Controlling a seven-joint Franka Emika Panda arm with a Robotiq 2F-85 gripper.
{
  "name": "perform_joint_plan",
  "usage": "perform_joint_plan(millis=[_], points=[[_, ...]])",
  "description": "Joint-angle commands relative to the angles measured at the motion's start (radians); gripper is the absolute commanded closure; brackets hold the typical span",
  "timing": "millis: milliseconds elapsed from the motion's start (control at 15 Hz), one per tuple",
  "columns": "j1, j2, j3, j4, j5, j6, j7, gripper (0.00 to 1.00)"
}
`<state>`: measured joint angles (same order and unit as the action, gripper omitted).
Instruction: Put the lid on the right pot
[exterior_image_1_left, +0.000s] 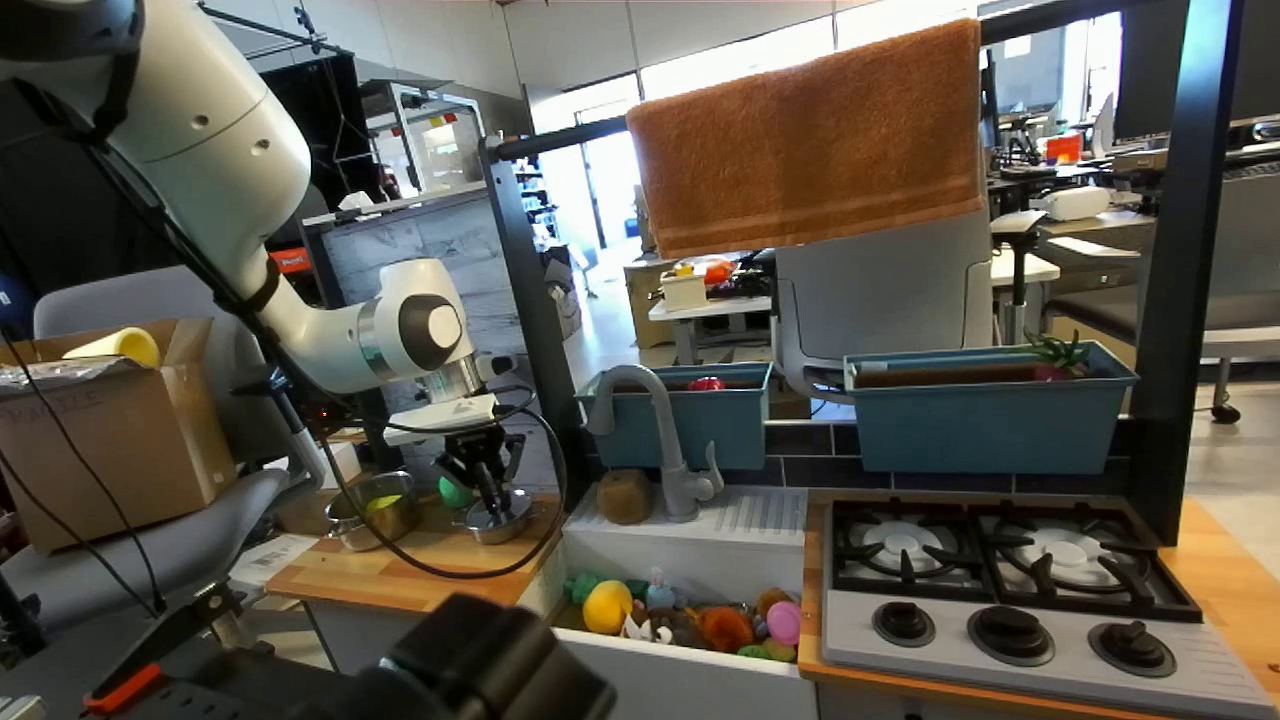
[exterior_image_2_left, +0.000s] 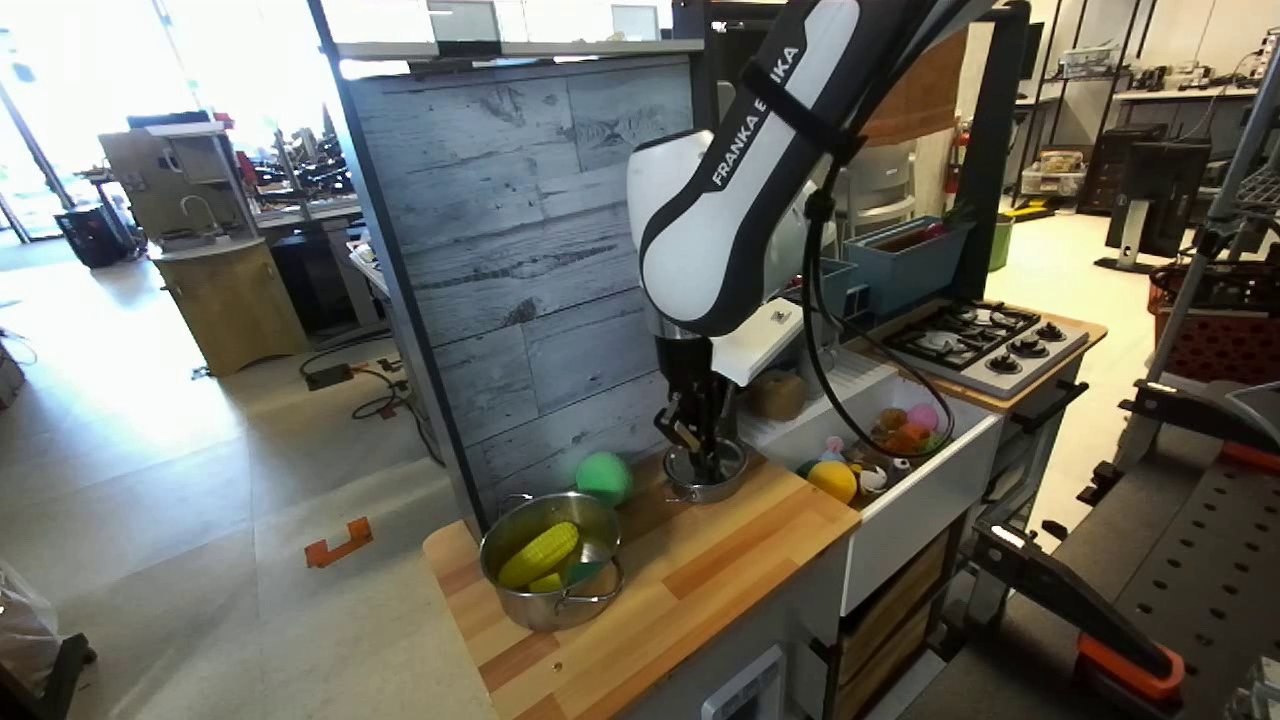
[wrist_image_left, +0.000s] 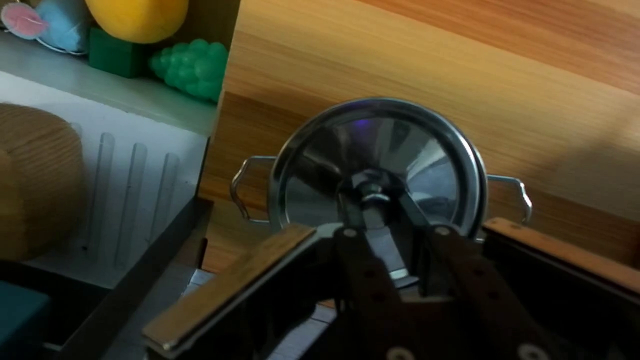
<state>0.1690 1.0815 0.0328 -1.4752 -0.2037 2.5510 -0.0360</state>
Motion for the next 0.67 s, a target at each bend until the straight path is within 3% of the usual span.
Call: perform_joint_plan(millis=[0,400,600], points=[[-0.009,0.009,0.019,0.023,0.018,-0.018,-0.038,0.47],[-0.021,-0.012,0.03,-0.001,0.025,-0.015,-0.05,0.03],[-0.041,-0.039,0.046,-0.034,0.033,-0.005,-0.066,0.0]])
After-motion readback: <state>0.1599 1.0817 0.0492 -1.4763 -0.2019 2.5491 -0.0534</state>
